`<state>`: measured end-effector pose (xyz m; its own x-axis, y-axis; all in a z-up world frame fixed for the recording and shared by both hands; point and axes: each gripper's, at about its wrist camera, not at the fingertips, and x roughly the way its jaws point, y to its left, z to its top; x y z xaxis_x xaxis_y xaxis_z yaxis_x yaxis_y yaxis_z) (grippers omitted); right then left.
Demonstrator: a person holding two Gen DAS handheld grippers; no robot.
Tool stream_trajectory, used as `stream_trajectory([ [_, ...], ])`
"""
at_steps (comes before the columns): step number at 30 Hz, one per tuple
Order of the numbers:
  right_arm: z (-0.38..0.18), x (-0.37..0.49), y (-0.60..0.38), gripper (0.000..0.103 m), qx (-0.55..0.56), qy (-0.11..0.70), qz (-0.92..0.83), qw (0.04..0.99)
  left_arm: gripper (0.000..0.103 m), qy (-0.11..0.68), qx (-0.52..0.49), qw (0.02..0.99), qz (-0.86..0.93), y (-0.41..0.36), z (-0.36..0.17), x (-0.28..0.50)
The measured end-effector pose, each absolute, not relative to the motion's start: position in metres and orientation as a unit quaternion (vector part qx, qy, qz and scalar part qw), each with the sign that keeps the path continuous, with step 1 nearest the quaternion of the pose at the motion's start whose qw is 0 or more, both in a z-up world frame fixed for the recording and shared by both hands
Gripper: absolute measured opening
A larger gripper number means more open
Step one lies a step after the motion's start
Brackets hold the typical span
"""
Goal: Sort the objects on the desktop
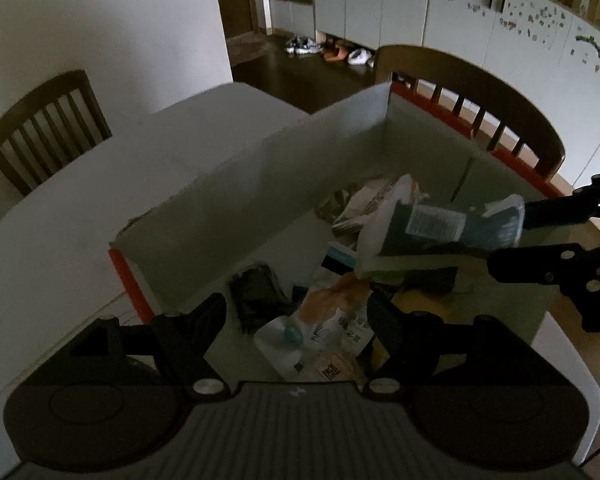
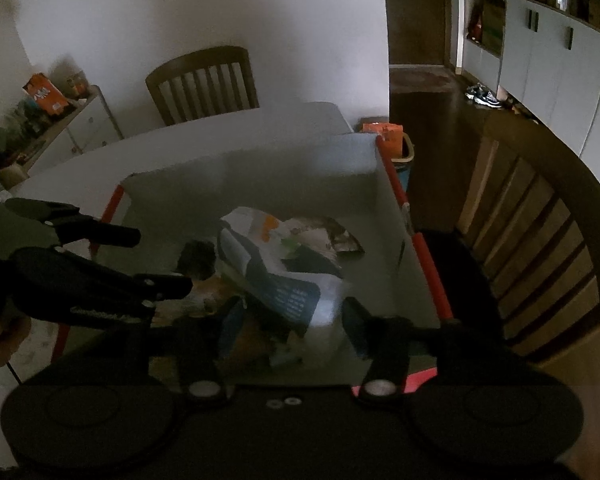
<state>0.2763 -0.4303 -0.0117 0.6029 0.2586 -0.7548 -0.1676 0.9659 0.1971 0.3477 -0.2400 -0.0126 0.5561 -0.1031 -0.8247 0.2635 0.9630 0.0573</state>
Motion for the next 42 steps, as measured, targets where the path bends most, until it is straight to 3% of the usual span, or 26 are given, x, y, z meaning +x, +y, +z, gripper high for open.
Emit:
stream_trajectory([
  [21, 0.007, 0.241, -0.388, 0.077, 0.058, 0.399, 0.128, 0.906, 0.077, 0.399, 0.038, 0.91, -0.107, -0.201, 0.029, 0.278],
  [23, 0.007, 0.238, -0.384, 0.079, 0.059, 0.397, 0.127, 0.907, 0.084, 0.396, 0.04, 0.912, -0.103, -0.197, 0.032, 0.271],
  [31, 0.011, 0.226, -0.368, 0.083, 0.059, 0.386, 0.126, 0.912, 0.087, 0.392, 0.025, 0.914, -0.104, -0.184, 0.036, 0.249],
  [34, 0.014, 0.219, -0.363, 0.088, 0.056, 0.371, 0.118, 0.919, 0.103, 0.388, 0.022, 0.916, -0.101, -0.178, 0.035, 0.24],
  [42, 0.019, 0.207, -0.354, 0.099, 0.055, 0.349, 0.114, 0.928, 0.103, 0.386, 0.0, 0.919, -0.084, -0.16, 0.034, 0.221],
])
